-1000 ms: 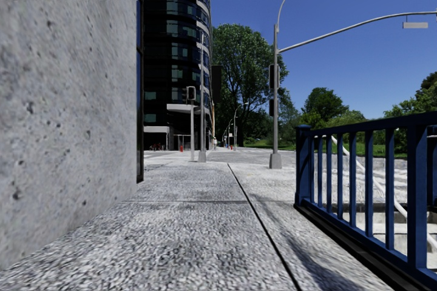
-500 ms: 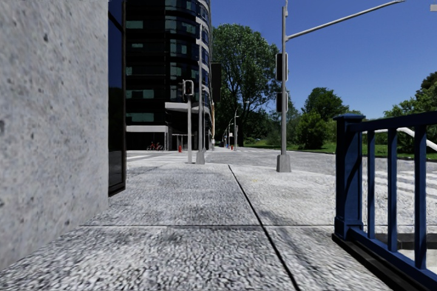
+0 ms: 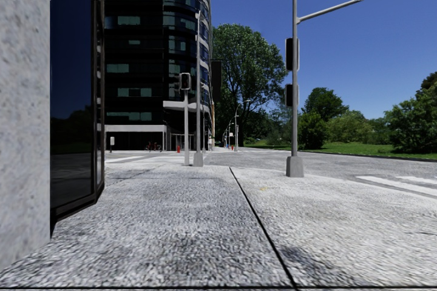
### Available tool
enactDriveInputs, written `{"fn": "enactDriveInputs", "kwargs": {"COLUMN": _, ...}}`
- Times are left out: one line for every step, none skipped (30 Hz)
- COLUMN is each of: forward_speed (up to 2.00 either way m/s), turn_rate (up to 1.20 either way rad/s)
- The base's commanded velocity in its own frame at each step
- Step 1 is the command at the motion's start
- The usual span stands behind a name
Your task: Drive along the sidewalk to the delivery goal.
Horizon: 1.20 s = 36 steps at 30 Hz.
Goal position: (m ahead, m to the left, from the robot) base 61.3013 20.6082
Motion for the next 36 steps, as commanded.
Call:
{"fn": "enactDriveInputs", "kwargs": {"forward_speed": 2.00, "turn_rate": 0.00}}
{"fn": "enactDriveInputs", "kwargs": {"forward_speed": 2.00, "turn_rate": 0.00}}
{"fn": "enactDriveInputs", "kwargs": {"forward_speed": 2.00, "turn_rate": 0.00}}
{"fn": "enactDriveInputs", "kwargs": {"forward_speed": 2.00, "turn_rate": 0.00}}
{"fn": "enactDriveInputs", "kwargs": {"forward_speed": 2.00, "turn_rate": 0.00}}
{"fn": "enactDriveInputs", "kwargs": {"forward_speed": 2.00, "turn_rate": 0.00}}
{"fn": "enactDriveInputs", "kwargs": {"forward_speed": 2.00, "turn_rate": 0.00}}
{"fn": "enactDriveInputs", "kwargs": {"forward_speed": 2.00, "turn_rate": 0.00}}
{"fn": "enactDriveInputs", "kwargs": {"forward_speed": 2.00, "turn_rate": 0.00}}
{"fn": "enactDriveInputs", "kwargs": {"forward_speed": 2.00, "turn_rate": 0.00}}
{"fn": "enactDriveInputs", "kwargs": {"forward_speed": 2.00, "turn_rate": 0.00}}
{"fn": "enactDriveInputs", "kwargs": {"forward_speed": 2.00, "turn_rate": 0.00}}
{"fn": "enactDriveInputs", "kwargs": {"forward_speed": 2.00, "turn_rate": 0.00}}
{"fn": "enactDriveInputs", "kwargs": {"forward_speed": 2.00, "turn_rate": 0.00}}
{"fn": "enactDriveInputs", "kwargs": {"forward_speed": 2.00, "turn_rate": 0.00}}
{"fn": "enactDriveInputs", "kwargs": {"forward_speed": 2.00, "turn_rate": 0.00}}
{"fn": "enactDriveInputs", "kwargs": {"forward_speed": 2.00, "turn_rate": 0.00}}
{"fn": "enactDriveInputs", "kwargs": {"forward_speed": 2.00, "turn_rate": 0.04}}
{"fn": "enactDriveInputs", "kwargs": {"forward_speed": 2.00, "turn_rate": 0.11}}
{"fn": "enactDriveInputs", "kwargs": {"forward_speed": 2.00, "turn_rate": 0.23}}
{"fn": "enactDriveInputs", "kwargs": {"forward_speed": 2.00, "turn_rate": 0.23}}
{"fn": "enactDriveInputs", "kwargs": {"forward_speed": 2.00, "turn_rate": 0.43}}
{"fn": "enactDriveInputs", "kwargs": {"forward_speed": 2.00, "turn_rate": 0.58}}
{"fn": "enactDriveInputs", "kwargs": {"forward_speed": 2.00, "turn_rate": 0.65}}
{"fn": "enactDriveInputs", "kwargs": {"forward_speed": 2.00, "turn_rate": 0.65}}
{"fn": "enactDriveInputs", "kwargs": {"forward_speed": 2.00, "turn_rate": 0.67}}
{"fn": "enactDriveInputs", "kwargs": {"forward_speed": 2.00, "turn_rate": 0.67}}
{"fn": "enactDriveInputs", "kwargs": {"forward_speed": 2.00, "turn_rate": 0.67}}
{"fn": "enactDriveInputs", "kwargs": {"forward_speed": 2.00, "turn_rate": 0.67}}
{"fn": "enactDriveInputs", "kwargs": {"forward_speed": 2.00, "turn_rate": 0.64}}
{"fn": "enactDriveInputs", "kwargs": {"forward_speed": 2.00, "turn_rate": 0.33}}
{"fn": "enactDriveInputs", "kwargs": {"forward_speed": 2.00, "turn_rate": 0.21}}
{"fn": "enactDriveInputs", "kwargs": {"forward_speed": 2.00, "turn_rate": 0.14}}
{"fn": "enactDriveInputs", "kwargs": {"forward_speed": 2.00, "turn_rate": 0.14}}
{"fn": "enactDriveInputs", "kwargs": {"forward_speed": 2.00, "turn_rate": 0.08}}
{"fn": "enactDriveInputs", "kwargs": {"forward_speed": 2.00, "turn_rate": 0.04}}
